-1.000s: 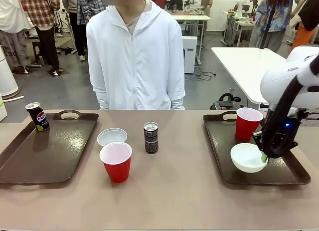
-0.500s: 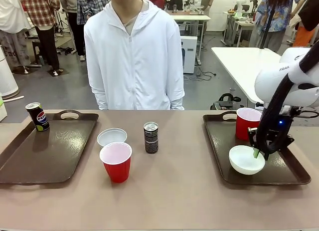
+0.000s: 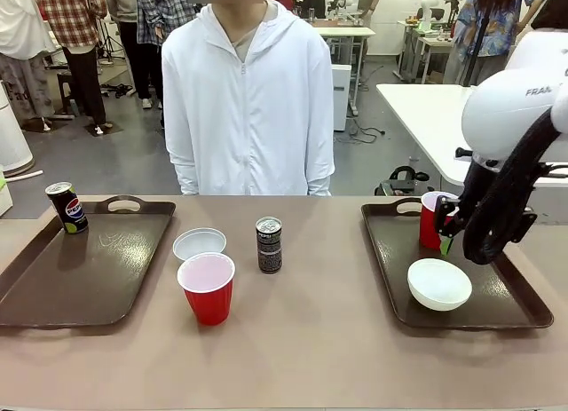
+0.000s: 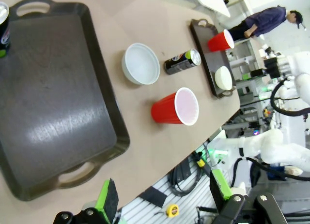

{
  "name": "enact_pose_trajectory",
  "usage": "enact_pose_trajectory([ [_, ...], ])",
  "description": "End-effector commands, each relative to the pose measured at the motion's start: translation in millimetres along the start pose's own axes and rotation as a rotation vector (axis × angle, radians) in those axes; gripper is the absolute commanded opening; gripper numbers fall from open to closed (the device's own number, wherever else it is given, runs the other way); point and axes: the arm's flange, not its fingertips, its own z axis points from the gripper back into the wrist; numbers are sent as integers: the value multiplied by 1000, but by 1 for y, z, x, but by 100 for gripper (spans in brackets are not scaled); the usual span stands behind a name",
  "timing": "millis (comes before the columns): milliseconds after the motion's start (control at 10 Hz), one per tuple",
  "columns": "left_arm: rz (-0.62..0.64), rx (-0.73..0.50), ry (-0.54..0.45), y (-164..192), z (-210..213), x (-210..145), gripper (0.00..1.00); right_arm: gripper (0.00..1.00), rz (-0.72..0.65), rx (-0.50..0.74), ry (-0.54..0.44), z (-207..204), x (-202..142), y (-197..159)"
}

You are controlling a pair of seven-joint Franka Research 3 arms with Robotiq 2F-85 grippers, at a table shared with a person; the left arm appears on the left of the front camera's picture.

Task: Prepare tableware on both trays.
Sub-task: Pick up a Picnic Bowl from the table and place it on a Handle tray.

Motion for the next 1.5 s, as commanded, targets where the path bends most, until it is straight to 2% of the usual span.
enact_pose_trajectory([
  [0,3,-10,-9,-1,0,1,100,89,-43,-13,-20,14,-20,5],
  [200,3,-10,-9,-1,0,1,100,89,-5,-4,-15,14,-11,3],
  [1200,0,0,0,0,0,0,100,89,-5,-4,-15,14,-11,3],
  [1300,25,142,11,-26,-1,10,100,89,-10,-6,-5,15,-14,4],
  [1400,-17,286,32,-48,-9,25,100,89,25,88,9,12,-44,-13],
])
